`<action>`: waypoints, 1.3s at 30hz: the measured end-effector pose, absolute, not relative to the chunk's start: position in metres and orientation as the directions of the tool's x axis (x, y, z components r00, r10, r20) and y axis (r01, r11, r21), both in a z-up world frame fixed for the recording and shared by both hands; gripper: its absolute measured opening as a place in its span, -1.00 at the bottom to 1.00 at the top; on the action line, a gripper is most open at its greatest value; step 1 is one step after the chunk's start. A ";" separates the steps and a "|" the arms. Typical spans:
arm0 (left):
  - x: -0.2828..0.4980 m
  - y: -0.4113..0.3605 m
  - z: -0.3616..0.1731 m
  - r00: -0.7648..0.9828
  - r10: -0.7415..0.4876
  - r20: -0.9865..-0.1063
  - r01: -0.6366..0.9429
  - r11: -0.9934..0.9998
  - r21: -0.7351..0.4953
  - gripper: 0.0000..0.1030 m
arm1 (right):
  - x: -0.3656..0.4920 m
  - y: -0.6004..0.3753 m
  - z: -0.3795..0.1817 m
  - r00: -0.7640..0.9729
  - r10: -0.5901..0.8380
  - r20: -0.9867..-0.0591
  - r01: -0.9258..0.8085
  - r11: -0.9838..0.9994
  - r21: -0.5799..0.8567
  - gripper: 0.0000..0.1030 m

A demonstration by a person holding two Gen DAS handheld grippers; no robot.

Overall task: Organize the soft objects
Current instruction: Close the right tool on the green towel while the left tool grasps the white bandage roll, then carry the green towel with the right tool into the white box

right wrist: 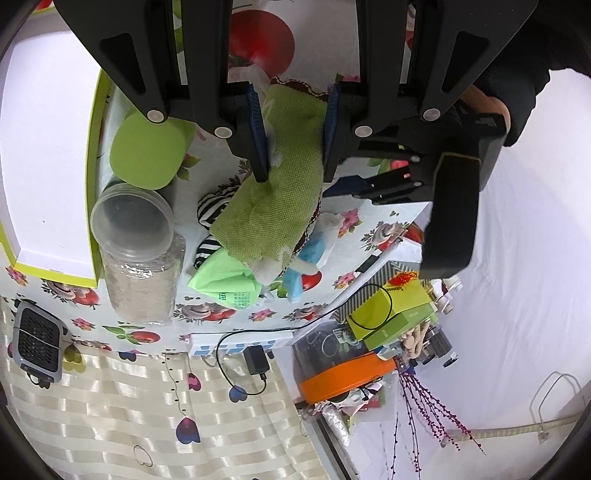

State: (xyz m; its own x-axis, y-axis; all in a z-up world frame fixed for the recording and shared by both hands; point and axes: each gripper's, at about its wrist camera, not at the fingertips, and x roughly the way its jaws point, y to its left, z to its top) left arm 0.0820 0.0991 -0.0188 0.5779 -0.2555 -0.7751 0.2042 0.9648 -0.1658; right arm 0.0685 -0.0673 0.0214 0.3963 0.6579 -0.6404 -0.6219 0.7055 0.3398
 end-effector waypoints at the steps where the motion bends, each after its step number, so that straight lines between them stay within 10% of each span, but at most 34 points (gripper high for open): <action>1: 0.082 0.096 -0.020 0.577 -0.251 -0.777 0.202 0.966 -0.162 -0.16 | 0.068 -0.069 0.021 0.398 0.658 -0.640 -0.620 0.706 0.341 -0.44; 39: 0.018 0.054 0.048 0.736 -0.193 -0.649 0.083 0.977 -0.196 -0.20 | 0.044 -0.136 0.051 0.508 0.660 -0.553 -0.579 0.737 0.348 -0.44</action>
State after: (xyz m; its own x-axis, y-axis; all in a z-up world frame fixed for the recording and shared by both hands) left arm 0.0176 0.0543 0.0478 0.7357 -0.1927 -0.6494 0.0833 0.9771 -0.1956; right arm 0.0436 -0.1355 0.0508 0.5084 0.6603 -0.5527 -0.5792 0.7372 0.3480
